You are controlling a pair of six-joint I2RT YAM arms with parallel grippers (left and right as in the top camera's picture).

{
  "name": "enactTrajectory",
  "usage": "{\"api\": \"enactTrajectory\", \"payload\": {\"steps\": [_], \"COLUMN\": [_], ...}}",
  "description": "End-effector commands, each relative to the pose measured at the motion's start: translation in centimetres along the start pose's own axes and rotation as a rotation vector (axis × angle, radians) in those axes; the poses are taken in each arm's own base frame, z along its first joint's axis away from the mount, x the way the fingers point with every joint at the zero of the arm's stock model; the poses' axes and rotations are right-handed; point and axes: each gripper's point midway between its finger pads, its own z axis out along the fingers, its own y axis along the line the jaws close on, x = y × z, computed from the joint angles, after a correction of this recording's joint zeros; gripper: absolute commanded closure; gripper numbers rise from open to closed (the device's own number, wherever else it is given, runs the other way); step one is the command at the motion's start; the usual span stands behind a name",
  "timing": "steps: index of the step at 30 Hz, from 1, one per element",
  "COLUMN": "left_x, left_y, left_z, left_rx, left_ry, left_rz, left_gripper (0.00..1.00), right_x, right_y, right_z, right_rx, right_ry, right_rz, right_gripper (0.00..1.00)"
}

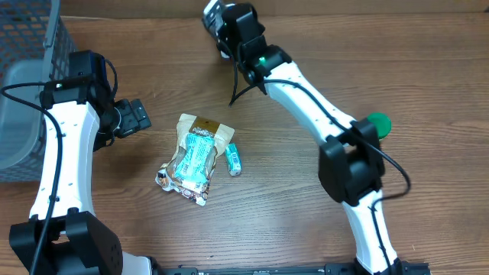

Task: Scan the item barcode
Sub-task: 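Carry the yellow bottle right beside the green-capped jar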

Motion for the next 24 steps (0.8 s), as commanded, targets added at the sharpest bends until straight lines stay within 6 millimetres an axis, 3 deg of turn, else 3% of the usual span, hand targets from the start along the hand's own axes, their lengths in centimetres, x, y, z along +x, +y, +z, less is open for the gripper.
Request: {"api": "enactTrajectory", "payload": {"steps": [1,6,14,19,24], "left_x": [-0.1,-0.1,-0.1,-0.1,-0.1], "left_y": [0.0,0.0,0.0,0.0,0.0], "left_z": [0.0,0.0,0.0,0.0,0.0], "left_rx": [-0.002,-0.002,-0.002,-0.002,-0.002], "left_ry": [-0.003,-0.003,-0.003,-0.003,-0.003], "left_rz": [0.001,0.001,0.001,0.001,0.001], "left_gripper": [0.00,0.00,0.00,0.00,0.01], "right_x": [-5.2,-0.8,11.1,17.7,22.9], "right_y": [-5.4,-5.8,-5.7,-8.2,-12.8], "right_z": [-6.9,-9.3,-10.6,-11.4,-12.4], "right_rx": [0.050,0.012,-0.053,-0.044,0.072], "right_ry": [-0.107,0.086,0.520,0.717,0.819], "right_rz": [0.269,0.404,0.411,0.507,0.727], "right_gripper": [0.96,0.96,0.95,0.95,0.89]}}
